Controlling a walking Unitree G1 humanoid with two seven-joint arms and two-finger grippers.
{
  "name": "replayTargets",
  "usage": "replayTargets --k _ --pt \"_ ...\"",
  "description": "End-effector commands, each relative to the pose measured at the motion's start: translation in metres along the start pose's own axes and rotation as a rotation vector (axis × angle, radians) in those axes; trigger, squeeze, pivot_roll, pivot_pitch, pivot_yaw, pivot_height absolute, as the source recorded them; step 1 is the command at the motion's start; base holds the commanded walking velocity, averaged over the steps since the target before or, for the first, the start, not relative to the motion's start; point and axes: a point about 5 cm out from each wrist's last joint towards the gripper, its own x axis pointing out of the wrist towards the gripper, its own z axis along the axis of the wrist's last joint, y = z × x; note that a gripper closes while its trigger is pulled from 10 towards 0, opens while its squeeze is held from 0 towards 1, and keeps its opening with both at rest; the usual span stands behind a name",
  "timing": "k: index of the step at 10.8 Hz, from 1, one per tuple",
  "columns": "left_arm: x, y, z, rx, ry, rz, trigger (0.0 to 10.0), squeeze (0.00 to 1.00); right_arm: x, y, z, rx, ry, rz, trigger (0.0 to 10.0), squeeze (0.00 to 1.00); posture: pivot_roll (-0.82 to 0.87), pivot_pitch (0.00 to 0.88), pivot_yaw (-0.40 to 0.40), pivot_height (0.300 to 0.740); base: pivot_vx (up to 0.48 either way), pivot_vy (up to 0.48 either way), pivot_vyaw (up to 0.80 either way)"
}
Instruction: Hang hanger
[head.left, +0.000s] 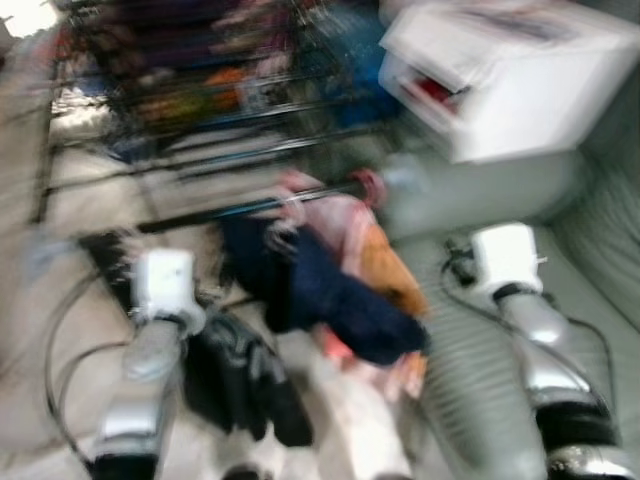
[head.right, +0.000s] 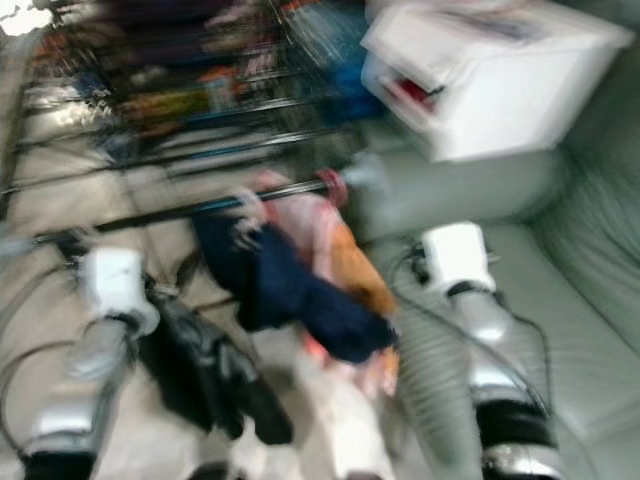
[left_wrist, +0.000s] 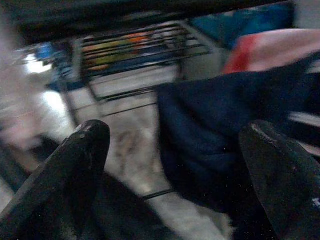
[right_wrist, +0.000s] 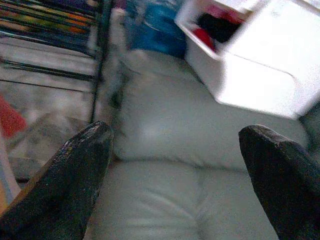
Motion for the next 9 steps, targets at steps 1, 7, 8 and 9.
replayTargets --k 1,7,8,9 --pt "-0.005 0.013 -0.004 0.023 0.026 0.043 10.0 0.0 0.003 0.012 0.004 0.017 -0.016 0.04 10.0 0.0 -0.02 0.048 0.018 0.74 0.0 0.0 0.8" --pt "-0.012 0.02 -0.006 0.042 0.057 0.06 10.0 0.0 0.013 0.007 -0.014 -0.003 0.143 0.163 10.0 0.0 0.0 0.072 0.016 0.74 0.0 0.0 0.21" --pt "-0.014 0.021 -0.006 0.045 0.064 0.057 10.0 0.0 0.019 0.005 -0.015 -0.031 0.166 0.202 10.0 0.0 0.01 0.082 0.016 0.74 0.0 0.0 0.0" --pt "-0.016 0.021 -0.006 0.046 0.069 0.053 10.0 0.0 0.024 0.002 -0.012 -0.049 0.173 0.222 10.0 0.0 0.01 0.091 0.016 0.74 0.0 0.0 0.0"
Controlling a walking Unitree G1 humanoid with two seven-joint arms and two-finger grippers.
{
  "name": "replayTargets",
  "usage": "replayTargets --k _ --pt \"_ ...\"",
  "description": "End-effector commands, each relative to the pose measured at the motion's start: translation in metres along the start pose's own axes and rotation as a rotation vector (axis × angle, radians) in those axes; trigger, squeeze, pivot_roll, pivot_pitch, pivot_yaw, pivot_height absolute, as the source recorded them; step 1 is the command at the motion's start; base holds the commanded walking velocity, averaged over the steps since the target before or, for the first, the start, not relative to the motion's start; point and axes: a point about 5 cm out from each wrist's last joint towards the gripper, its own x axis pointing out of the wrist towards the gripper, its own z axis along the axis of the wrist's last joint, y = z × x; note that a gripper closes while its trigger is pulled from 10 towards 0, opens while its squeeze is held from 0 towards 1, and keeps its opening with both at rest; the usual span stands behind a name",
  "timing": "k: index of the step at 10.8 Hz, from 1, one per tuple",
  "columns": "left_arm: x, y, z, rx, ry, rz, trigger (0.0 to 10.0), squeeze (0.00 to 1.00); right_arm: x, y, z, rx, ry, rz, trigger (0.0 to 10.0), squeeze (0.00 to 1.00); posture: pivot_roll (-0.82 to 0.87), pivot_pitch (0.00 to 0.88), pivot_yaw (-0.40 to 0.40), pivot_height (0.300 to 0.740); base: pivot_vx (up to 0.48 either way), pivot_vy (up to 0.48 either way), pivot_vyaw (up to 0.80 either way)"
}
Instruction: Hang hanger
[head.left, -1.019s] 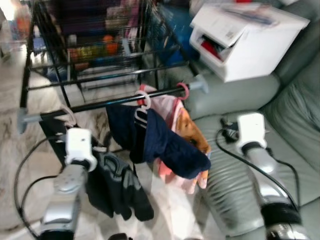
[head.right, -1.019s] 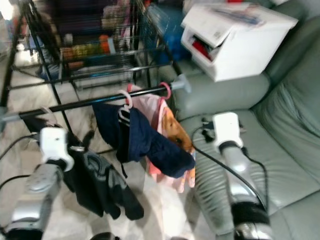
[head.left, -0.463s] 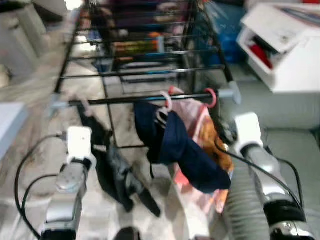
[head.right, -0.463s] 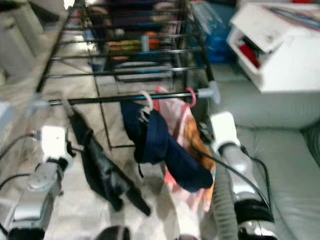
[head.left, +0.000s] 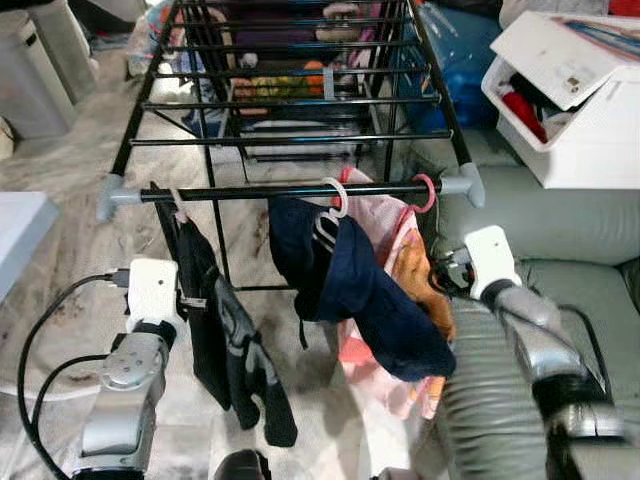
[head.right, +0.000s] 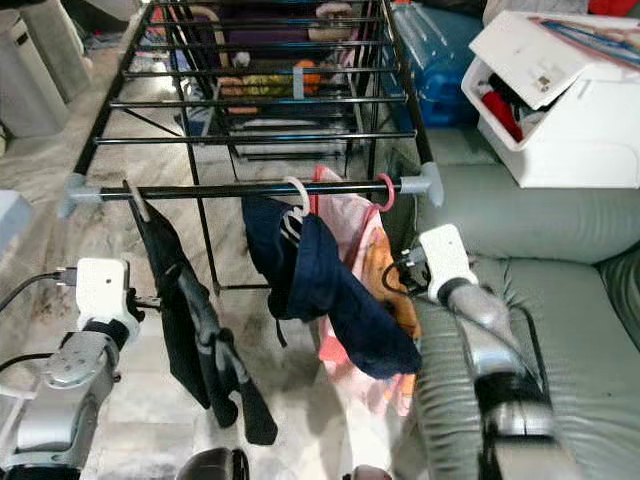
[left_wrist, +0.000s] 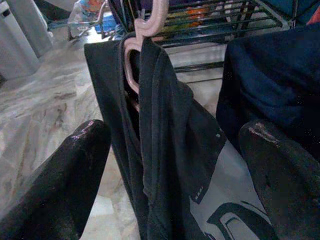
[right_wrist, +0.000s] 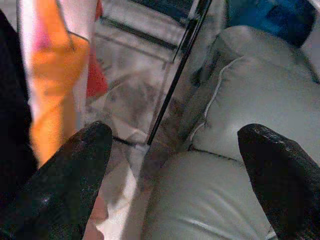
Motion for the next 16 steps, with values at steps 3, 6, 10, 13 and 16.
replayTargets --k 3,6,10,13,16 --pt "-0.007 0.008 -0.001 0.015 0.017 0.016 10.0 0.0 -0.002 -0.03 0.029 -0.034 -0.117 -0.135 10.0 0.0 0.02 0.1 0.016 0.74 0.0 0.0 0.0" --pt "-0.003 0.005 0.001 0.014 0.022 -0.001 10.0 0.0 -0.026 -0.021 0.018 0.017 -0.198 -0.103 10.0 0.0 0.0 0.101 0.031 0.74 0.0 0.0 0.0" --pt "0.006 -0.004 0.0 0.007 0.03 -0.035 10.0 0.0 -0.062 -0.028 -0.002 0.064 -0.105 0.226 10.0 0.0 -0.04 0.085 0.051 0.74 0.0 0.0 0.0" --pt "0.005 -0.005 0.0 0.006 0.03 -0.04 10.0 0.0 -0.055 -0.022 0.028 0.141 -0.253 0.286 10.0 0.0 -0.03 0.077 0.041 0.74 0.0 0.0 0.0" --pt "0.003 -0.004 -0.003 0.003 0.042 -0.035 10.0 0.0 -0.053 0.007 0.024 0.137 -0.218 0.492 10.0 0.0 -0.02 0.075 0.034 0.74 0.0 0.0 0.0"
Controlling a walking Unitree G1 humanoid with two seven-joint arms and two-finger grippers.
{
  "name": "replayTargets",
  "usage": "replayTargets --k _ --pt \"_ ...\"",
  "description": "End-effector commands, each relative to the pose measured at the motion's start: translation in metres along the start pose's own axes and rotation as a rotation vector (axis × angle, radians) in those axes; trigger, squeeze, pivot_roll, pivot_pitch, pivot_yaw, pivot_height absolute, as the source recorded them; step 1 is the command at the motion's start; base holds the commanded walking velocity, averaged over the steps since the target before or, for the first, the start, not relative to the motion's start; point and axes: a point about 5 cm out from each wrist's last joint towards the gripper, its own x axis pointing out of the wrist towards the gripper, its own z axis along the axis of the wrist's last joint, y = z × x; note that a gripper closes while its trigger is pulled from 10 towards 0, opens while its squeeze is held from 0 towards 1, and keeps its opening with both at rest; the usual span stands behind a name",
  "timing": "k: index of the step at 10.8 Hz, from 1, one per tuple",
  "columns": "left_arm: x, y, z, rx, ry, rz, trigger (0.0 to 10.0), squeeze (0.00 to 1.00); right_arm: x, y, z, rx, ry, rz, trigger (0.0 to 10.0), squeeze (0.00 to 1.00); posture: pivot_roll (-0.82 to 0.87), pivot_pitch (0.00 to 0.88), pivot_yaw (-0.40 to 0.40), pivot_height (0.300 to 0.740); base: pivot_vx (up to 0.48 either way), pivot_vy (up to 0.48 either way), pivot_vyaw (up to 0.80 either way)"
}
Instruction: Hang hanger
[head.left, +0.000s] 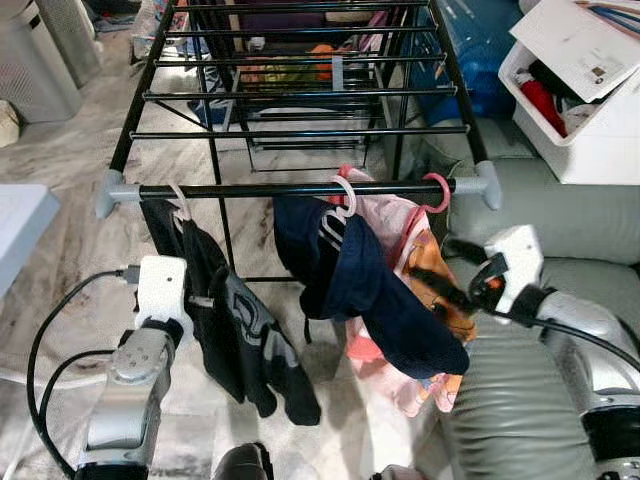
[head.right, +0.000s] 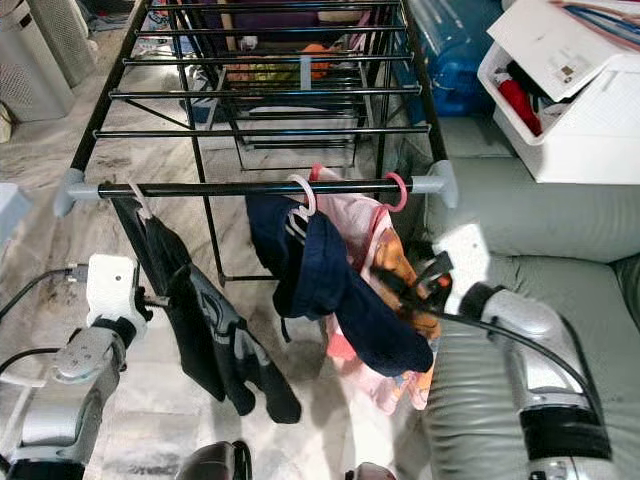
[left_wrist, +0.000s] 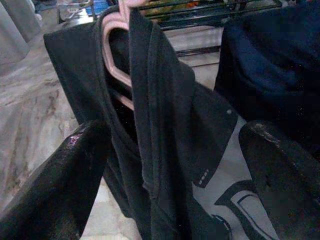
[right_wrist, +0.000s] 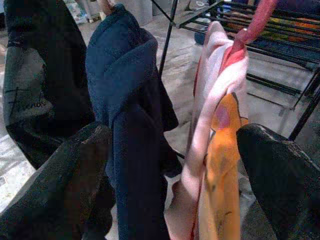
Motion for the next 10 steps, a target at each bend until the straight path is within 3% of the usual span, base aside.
replayTargets --k 1,4,7,8,9,10 --pt "-0.001 0.0 -0.002 0.003 0.011 -0.002 10.0 0.0 0.004 -0.002 -0.001 -0.005 0.008 0.007 10.0 0.0 -0.02 0.075 0.033 0.74 0.0 0.0 0.0" --pt "-0.002 0.001 -0.002 0.01 0.02 -0.006 10.0 0.0 0.022 -0.012 0.0 -0.12 0.069 0.03 10.0 0.0 -0.01 0.082 0.03 0.74 0.0 0.0 0.0" --pt "-0.006 0.001 -0.003 0.013 0.025 -0.017 10.0 0.0 0.031 -0.02 -0.011 -0.13 0.178 0.045 10.0 0.0 0.01 0.092 0.031 0.74 0.0 0.0 0.0" --pt "-0.008 0.002 -0.003 0.017 0.03 -0.021 10.0 0.0 0.031 -0.028 -0.021 -0.101 0.247 0.005 1.0 0.0 0.02 0.1 0.033 0.74 0.0 0.0 0.0" --pt "-0.009 0.003 -0.004 0.02 0.037 -0.025 10.0 0.0 0.031 -0.03 -0.025 -0.085 0.274 0.006 0.0 0.0 0.02 0.105 0.037 0.74 0.0 0.0 0.0" --pt "-0.01 0.003 -0.002 0.026 0.027 -0.026 10.0 0.0 0.033 -0.03 -0.023 -0.114 0.28 0.033 0.0 0.0 0.02 0.108 0.041 0.74 0.0 0.0 0.0"
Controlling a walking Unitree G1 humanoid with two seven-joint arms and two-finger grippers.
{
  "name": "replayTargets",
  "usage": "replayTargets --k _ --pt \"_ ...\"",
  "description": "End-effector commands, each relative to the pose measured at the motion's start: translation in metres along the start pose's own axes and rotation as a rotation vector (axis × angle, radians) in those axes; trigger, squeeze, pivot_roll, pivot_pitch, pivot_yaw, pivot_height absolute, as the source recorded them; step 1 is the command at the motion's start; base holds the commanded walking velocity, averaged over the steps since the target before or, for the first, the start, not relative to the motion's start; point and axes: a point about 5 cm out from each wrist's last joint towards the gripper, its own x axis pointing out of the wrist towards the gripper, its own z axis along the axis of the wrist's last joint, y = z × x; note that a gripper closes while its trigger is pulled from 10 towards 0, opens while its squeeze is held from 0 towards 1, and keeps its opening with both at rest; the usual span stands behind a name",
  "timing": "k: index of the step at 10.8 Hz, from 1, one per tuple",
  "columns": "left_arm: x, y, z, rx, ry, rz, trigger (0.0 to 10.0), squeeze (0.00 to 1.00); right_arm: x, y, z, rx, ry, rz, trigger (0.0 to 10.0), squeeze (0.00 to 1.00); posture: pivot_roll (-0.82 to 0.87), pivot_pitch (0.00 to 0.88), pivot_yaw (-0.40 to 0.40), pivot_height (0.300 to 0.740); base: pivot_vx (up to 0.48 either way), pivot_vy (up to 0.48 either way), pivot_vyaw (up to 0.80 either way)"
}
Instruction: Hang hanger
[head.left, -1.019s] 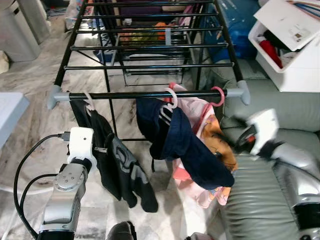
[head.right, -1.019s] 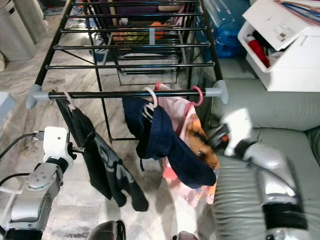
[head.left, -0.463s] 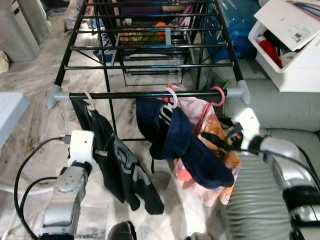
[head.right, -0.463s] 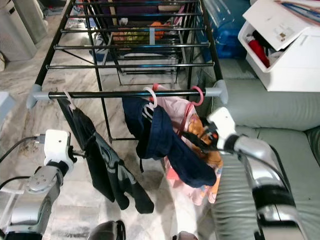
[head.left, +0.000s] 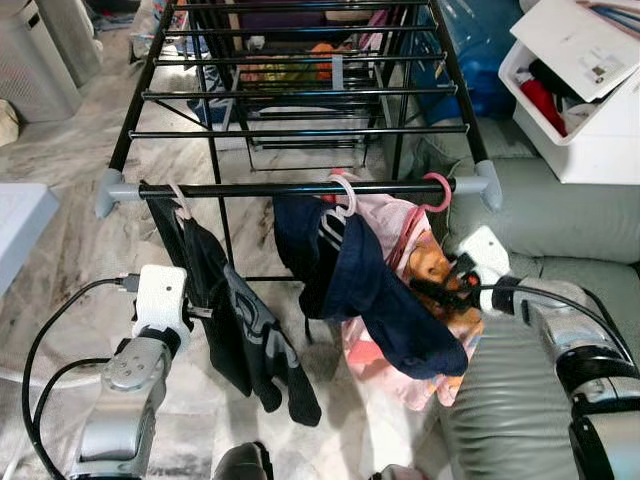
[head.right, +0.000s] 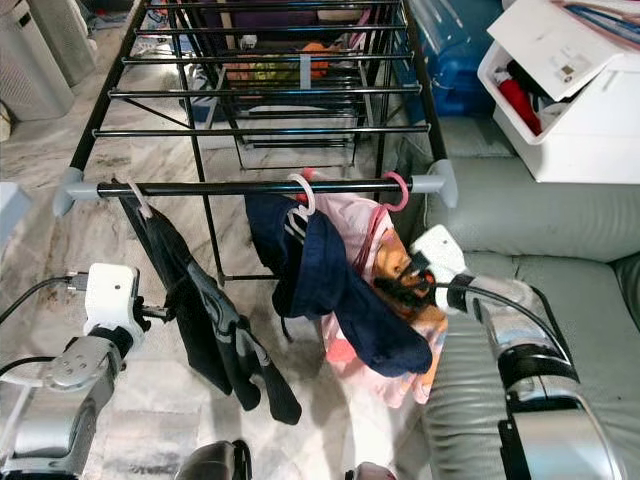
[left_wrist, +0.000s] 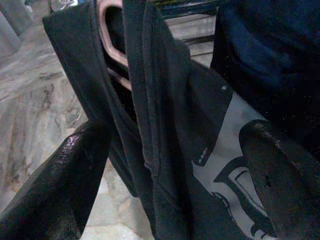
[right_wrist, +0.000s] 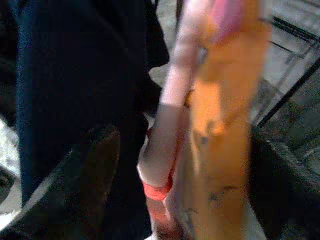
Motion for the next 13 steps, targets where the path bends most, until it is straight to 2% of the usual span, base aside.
replayTargets --k 1,2,4,10,13 --pt "-0.001 0.002 0.005 0.011 -0.015 -0.006 10.0 0.0 0.002 -0.001 0.01 -0.035 -0.016 0.022 0.0 0.0 0.02 0.108 0.041 0.74 0.0 0.0 0.0" --pt "0.001 0.0 0.008 0.012 -0.018 -0.013 10.0 0.0 0.005 -0.003 0.018 -0.054 -0.02 0.049 0.0 0.0 0.03 0.108 0.044 0.74 0.0 0.0 0.0" --pt "0.0 -0.002 0.009 -0.005 -0.031 -0.017 10.0 0.0 0.005 -0.007 0.015 -0.035 0.01 0.043 0.0 0.0 0.02 0.104 0.04 0.74 0.0 0.0 0.0" --pt "0.0 -0.003 0.007 -0.007 -0.019 -0.023 10.0 0.0 0.006 -0.016 0.019 -0.026 0.04 -0.033 0.0 0.0 0.03 0.099 0.034 0.74 0.0 0.0 0.0" --pt "0.001 -0.002 0.009 -0.015 -0.03 -0.014 10.0 0.0 0.009 -0.011 0.011 -0.031 0.086 -0.012 0.0 0.0 0.03 0.098 0.032 0.74 0.0 0.0 0.0"
